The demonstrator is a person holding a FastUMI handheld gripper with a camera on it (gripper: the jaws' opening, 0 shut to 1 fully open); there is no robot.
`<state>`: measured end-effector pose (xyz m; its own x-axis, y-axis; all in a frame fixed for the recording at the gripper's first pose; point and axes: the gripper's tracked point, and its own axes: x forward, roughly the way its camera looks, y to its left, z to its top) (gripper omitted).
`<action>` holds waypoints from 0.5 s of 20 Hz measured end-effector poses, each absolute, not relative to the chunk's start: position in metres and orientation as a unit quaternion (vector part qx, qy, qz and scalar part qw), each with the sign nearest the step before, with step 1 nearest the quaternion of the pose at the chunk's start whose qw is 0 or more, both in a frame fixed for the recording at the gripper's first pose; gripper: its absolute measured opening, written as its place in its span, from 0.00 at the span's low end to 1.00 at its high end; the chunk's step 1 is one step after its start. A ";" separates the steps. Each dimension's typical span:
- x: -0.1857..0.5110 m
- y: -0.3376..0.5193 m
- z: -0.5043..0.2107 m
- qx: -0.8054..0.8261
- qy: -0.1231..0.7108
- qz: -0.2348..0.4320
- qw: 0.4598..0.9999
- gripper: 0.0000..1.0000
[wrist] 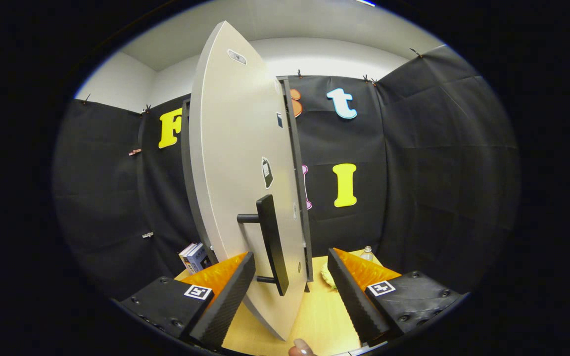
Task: Open the shoe cabinet door, grab the shoes and put them into the shoe cabinet, then close the shoe cabinet door.
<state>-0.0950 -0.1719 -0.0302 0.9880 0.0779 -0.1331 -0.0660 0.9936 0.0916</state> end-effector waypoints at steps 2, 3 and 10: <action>-0.098 -0.156 -0.031 0.044 0.067 0.031 0.996 0.98; -0.097 -0.147 -0.031 0.048 0.068 0.027 0.996 0.98; -0.085 -0.087 -0.037 0.076 0.068 0.024 0.995 0.98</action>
<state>-0.0851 -0.0867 -0.0371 0.9895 0.0582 -0.1322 -0.0376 0.9874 0.1537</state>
